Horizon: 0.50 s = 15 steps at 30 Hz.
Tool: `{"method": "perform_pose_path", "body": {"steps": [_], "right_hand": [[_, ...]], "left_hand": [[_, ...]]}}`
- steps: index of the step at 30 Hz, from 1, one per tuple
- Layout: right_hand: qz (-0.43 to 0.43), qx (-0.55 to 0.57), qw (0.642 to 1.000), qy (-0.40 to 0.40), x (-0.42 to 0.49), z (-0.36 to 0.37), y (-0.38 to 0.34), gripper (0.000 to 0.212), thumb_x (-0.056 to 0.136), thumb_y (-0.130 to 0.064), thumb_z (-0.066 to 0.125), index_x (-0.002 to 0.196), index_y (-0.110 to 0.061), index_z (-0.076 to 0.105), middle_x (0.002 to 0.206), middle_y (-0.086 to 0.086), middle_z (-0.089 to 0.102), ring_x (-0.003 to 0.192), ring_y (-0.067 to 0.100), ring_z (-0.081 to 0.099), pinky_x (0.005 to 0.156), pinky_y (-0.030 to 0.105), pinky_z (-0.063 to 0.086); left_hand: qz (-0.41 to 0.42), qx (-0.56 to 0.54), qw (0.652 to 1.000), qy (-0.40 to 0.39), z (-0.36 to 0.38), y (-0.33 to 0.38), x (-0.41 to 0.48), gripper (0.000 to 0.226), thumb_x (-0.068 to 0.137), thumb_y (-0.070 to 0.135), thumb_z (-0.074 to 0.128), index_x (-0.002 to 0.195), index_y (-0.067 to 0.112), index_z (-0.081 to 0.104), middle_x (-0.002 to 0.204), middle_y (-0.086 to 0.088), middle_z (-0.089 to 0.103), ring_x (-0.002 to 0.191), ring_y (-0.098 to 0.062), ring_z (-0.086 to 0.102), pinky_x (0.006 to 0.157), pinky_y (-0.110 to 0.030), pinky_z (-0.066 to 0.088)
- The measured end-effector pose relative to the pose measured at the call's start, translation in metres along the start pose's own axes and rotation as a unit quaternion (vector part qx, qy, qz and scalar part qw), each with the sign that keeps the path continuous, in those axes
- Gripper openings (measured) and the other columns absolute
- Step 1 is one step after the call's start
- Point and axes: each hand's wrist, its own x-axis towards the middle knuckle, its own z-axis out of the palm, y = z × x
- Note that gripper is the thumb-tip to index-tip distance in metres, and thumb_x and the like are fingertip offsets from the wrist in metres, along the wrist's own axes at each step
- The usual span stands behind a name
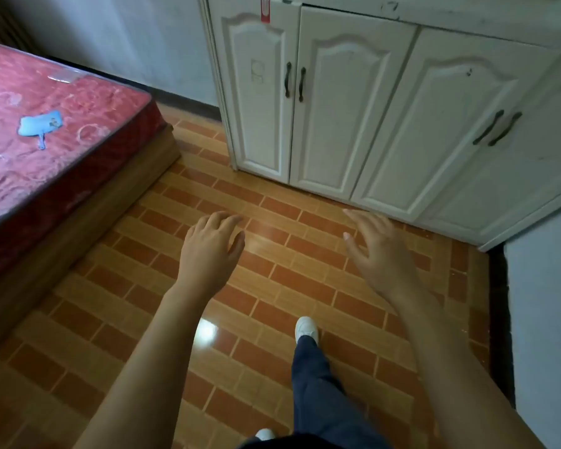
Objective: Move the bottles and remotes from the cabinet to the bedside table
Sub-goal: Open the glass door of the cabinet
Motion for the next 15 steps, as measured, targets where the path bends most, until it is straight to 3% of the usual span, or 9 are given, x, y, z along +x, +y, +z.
{"method": "perform_pose_path", "body": {"steps": [5,15], "right_hand": [[-0.012,0.009,1.000,0.000,0.085,-0.007,0.034,0.040,0.094,-0.027,0.042,0.133,-0.016,0.043,0.134,0.003,0.050,0.127,0.018,0.040,0.108,0.038,0.033],[-0.043,0.021,0.999,-0.001,0.237,-0.035,0.066,0.039,0.094,-0.026,0.041,0.133,-0.017,0.043,0.136,0.002,0.049,0.128,0.017,0.037,0.106,0.032,0.028]], "left_hand": [[-0.014,-0.004,1.000,0.016,0.006,0.011,0.084,0.037,0.093,0.032,0.040,0.128,0.019,0.047,0.129,-0.006,0.052,0.121,-0.024,0.045,0.100,-0.040,0.037],[-0.073,-0.013,0.996,0.057,0.001,0.024,0.212,0.036,0.093,0.030,0.043,0.127,0.018,0.048,0.129,-0.008,0.053,0.121,-0.025,0.045,0.098,-0.039,0.037]]}}
